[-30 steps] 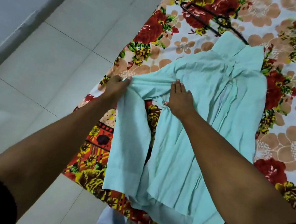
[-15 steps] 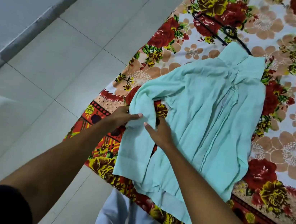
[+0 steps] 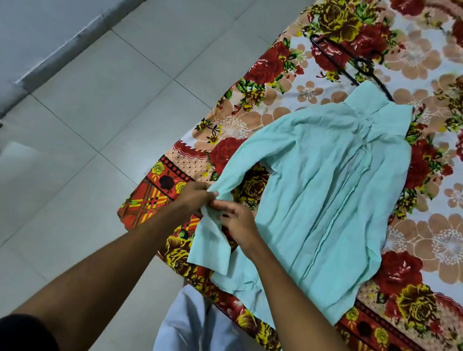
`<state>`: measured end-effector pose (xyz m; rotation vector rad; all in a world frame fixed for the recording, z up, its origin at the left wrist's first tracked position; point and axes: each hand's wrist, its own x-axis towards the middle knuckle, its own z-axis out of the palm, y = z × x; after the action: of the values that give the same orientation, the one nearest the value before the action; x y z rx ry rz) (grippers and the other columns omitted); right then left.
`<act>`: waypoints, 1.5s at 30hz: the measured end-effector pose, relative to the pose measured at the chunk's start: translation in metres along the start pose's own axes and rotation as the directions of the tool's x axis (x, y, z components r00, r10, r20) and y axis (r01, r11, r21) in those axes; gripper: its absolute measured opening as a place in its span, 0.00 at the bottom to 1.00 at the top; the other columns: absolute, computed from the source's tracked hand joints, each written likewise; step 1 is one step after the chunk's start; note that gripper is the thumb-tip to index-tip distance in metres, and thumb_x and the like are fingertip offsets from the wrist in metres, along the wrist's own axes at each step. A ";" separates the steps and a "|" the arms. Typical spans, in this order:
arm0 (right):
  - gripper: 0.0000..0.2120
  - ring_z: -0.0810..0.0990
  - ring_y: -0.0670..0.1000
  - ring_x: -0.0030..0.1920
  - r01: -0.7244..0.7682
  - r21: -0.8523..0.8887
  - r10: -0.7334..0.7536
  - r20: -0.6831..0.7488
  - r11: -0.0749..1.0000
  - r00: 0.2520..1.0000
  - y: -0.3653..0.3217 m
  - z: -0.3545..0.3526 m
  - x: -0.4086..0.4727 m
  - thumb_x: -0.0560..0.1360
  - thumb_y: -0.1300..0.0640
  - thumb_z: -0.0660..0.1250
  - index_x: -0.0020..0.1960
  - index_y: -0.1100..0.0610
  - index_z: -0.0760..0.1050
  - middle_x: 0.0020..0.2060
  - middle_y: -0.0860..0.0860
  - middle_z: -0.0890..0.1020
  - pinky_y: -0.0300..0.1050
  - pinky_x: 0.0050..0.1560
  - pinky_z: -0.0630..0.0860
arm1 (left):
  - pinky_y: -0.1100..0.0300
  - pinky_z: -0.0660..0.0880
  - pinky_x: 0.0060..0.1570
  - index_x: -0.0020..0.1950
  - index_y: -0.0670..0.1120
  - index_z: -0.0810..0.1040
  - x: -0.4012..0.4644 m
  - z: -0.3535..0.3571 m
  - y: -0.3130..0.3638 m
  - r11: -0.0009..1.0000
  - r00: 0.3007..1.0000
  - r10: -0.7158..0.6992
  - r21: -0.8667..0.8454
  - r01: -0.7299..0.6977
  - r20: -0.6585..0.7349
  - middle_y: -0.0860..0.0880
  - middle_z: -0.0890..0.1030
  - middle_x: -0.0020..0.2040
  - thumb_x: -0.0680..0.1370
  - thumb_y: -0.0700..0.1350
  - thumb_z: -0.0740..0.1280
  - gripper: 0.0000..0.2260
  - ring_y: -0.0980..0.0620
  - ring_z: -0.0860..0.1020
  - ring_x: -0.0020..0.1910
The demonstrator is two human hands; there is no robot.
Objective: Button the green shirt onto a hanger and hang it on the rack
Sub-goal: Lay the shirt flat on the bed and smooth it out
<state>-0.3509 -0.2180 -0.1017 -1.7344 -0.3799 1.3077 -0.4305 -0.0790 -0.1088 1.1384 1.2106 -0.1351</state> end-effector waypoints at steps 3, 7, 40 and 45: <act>0.18 0.82 0.51 0.61 -0.033 -0.006 0.030 -0.316 0.999 0.948 0.005 -0.002 0.003 0.77 0.69 0.67 0.65 0.58 0.79 0.58 0.51 0.84 0.41 0.60 0.79 | 0.55 0.74 0.40 0.47 0.43 0.80 -0.003 -0.012 0.005 0.983 0.999 -0.026 -0.184 0.021 -0.026 0.43 0.81 0.41 0.82 0.39 0.65 0.06 0.45 0.78 0.40; 0.30 0.77 0.47 0.66 -0.132 0.032 0.133 -0.028 0.991 0.991 0.012 0.006 0.011 0.72 0.46 0.76 0.72 0.49 0.73 0.65 0.47 0.80 0.51 0.69 0.74 | 0.51 0.79 0.50 0.57 0.41 0.80 -0.008 -0.020 0.008 0.909 0.991 -0.057 -0.405 0.102 0.121 0.42 0.85 0.51 0.85 0.46 0.62 0.10 0.44 0.83 0.47; 0.16 0.78 0.59 0.63 -0.240 -0.197 0.170 -0.316 0.951 0.933 0.016 0.040 -0.019 0.84 0.56 0.63 0.68 0.61 0.67 0.64 0.58 0.78 0.47 0.55 0.74 | 0.60 0.69 0.34 0.54 0.44 0.74 -0.044 -0.041 -0.032 0.918 0.982 0.182 0.366 -0.152 -0.047 0.50 0.76 0.42 0.85 0.50 0.60 0.09 0.51 0.75 0.41; 0.14 0.81 0.62 0.58 -0.268 -0.281 0.153 -0.370 0.922 0.916 0.025 0.023 -0.019 0.81 0.58 0.67 0.62 0.59 0.66 0.56 0.61 0.81 0.48 0.51 0.76 | 0.57 0.72 0.37 0.60 0.44 0.72 -0.034 -0.040 -0.033 0.880 0.984 0.171 0.456 -0.132 -0.045 0.44 0.79 0.52 0.83 0.51 0.65 0.13 0.48 0.77 0.47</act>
<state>-0.3850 -0.2337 -0.1109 -2.2964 -0.2167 1.1028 -0.4914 -0.0810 -0.0986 1.6573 1.1905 -0.2613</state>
